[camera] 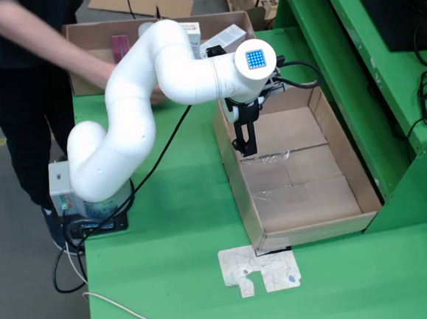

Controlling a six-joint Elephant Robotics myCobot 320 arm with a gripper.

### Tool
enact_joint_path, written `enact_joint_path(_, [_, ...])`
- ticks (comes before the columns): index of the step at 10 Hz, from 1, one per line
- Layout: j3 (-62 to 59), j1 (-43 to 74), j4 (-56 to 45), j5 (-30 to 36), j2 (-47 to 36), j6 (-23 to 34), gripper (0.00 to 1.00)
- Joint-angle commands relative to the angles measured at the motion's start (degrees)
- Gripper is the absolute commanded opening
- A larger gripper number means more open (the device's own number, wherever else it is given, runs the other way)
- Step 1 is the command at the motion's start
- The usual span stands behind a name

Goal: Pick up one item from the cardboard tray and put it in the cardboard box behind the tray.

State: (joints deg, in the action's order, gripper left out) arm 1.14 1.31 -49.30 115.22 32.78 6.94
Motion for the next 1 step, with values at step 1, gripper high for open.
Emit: enact_joint_path(1, [-1.14, 0.44, 0.43, 0.63, -1.95, -0.21, 1.00])
